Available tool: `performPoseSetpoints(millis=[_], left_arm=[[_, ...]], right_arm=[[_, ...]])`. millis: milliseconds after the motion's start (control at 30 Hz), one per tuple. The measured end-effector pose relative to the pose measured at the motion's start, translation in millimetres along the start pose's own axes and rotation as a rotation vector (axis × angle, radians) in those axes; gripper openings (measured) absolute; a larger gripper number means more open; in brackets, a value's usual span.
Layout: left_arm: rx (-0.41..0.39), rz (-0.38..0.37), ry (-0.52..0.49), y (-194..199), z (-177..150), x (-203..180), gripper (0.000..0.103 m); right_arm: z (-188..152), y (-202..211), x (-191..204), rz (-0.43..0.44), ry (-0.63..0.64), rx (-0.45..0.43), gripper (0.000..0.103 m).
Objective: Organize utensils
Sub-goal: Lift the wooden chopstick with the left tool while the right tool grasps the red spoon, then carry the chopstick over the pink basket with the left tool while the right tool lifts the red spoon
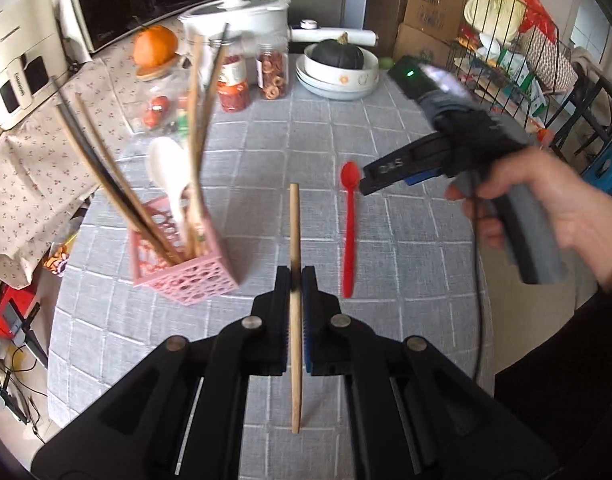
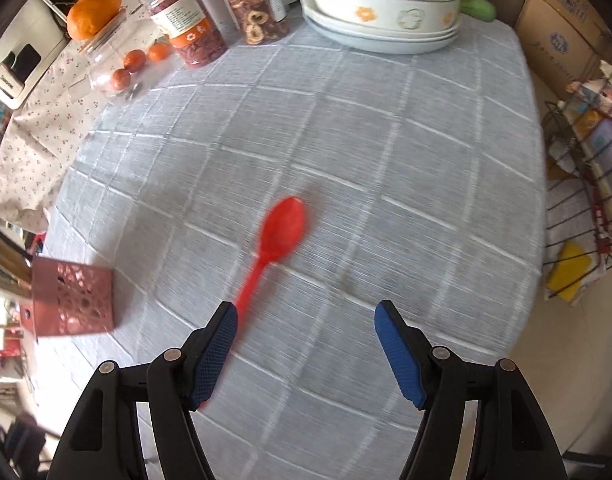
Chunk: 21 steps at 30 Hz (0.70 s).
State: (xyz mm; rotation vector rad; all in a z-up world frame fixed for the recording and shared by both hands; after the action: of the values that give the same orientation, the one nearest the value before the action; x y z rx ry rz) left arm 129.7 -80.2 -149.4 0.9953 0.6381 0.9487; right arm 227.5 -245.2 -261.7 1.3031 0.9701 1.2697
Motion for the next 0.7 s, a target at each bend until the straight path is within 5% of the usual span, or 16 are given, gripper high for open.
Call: performPoseSetpoints(millis=[533, 567, 700], left_arm=[[-0.039, -0.043, 0.093, 22, -12, 36, 0.006], [-0.039, -0.041, 0.096, 22, -12, 38, 0.006], [-0.04, -0.041, 0.106, 23, -13, 42, 0.006]], right_arm=[[45, -41, 24, -0.069, -0.029, -0.011, 0.04], [47, -42, 26, -0.077, -0.022, -0.016, 0.03], [48, -43, 30, -0.106, 0.016, -0.035, 0.027]])
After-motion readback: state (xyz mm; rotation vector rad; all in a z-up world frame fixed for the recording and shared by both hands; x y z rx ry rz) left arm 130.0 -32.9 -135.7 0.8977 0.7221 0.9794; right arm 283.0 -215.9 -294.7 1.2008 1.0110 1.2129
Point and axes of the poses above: each gripper's, at about its wrist camera, not at the fingertips, and y roughly against the way its jaws point, x to its left, z to its top, the point moved 9 cm from there along -y, roughly the way its jaws point, and after that the axes turned 7 degrees about x, right-handed, at the moved point
